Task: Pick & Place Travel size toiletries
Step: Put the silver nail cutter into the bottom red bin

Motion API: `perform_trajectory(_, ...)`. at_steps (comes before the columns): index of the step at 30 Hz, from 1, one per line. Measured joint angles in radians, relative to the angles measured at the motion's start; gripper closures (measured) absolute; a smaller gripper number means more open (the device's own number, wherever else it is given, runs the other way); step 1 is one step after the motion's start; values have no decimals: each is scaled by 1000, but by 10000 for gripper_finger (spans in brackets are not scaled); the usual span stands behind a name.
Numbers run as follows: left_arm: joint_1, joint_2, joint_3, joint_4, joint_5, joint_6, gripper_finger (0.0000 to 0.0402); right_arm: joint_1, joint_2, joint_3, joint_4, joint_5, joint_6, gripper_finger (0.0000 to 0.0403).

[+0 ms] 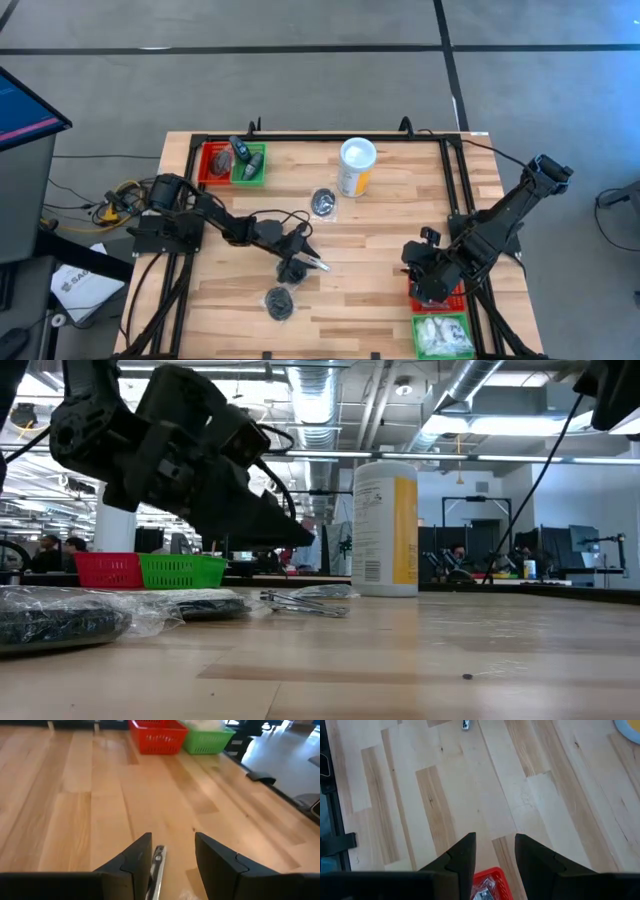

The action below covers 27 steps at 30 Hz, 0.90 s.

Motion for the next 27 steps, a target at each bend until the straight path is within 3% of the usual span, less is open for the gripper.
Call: perform_trajectory(27,2,18,0,-119,-84,8,262,0,0,0,10,7,-26,276)
